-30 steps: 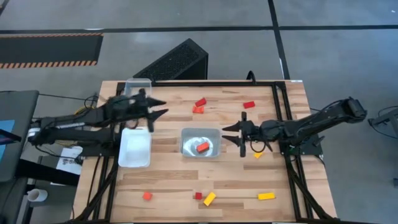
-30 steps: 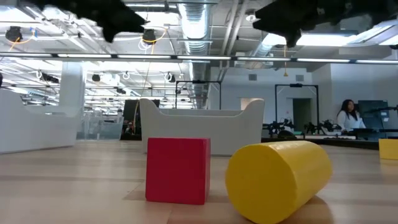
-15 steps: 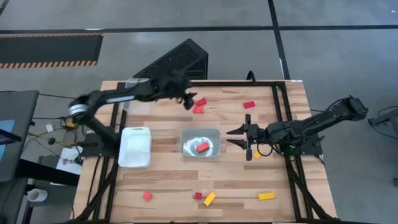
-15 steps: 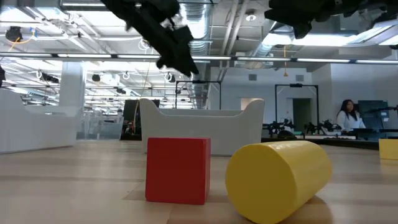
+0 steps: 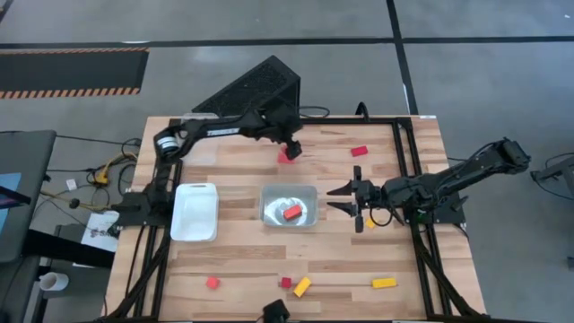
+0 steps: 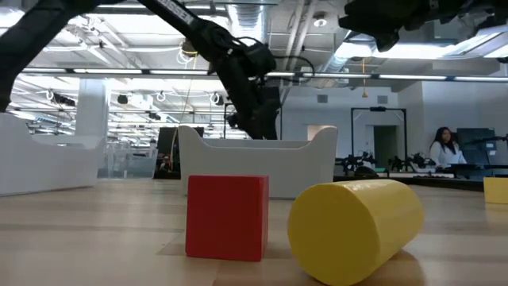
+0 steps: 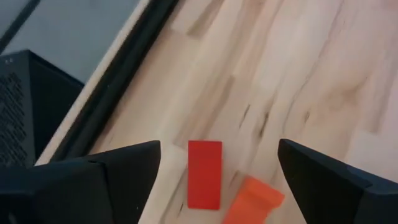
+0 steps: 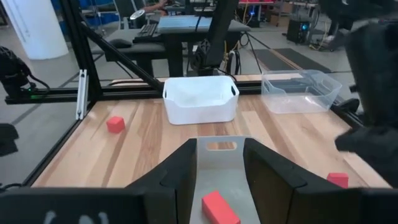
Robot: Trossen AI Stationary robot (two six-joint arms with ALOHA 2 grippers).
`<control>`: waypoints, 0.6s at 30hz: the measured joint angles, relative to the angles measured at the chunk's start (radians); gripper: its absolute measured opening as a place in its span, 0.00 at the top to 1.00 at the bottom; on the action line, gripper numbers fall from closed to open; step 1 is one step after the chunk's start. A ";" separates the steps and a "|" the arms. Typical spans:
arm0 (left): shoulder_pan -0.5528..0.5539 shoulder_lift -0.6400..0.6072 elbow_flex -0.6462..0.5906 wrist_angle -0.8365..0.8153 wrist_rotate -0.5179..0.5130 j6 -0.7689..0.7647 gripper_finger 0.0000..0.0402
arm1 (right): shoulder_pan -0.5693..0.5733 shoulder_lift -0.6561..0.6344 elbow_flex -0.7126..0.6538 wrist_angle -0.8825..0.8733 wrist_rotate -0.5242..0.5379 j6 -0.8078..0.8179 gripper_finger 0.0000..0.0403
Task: Sort & place blocks by color
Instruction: Put the top right red wooden block into the transparent bin
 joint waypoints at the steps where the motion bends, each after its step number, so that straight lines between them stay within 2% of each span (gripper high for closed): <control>1: 0.002 0.020 0.023 -0.033 0.000 0.001 0.22 | 0.000 0.000 0.000 -0.002 0.000 0.000 0.62; 11: 0.024 0.229 0.294 -0.307 0.000 0.003 0.21 | -0.002 0.000 0.000 -0.006 0.000 0.000 0.62; 18: 0.023 0.314 0.397 -0.396 -0.011 0.012 0.21 | -0.002 0.000 0.000 -0.010 0.000 -0.001 0.62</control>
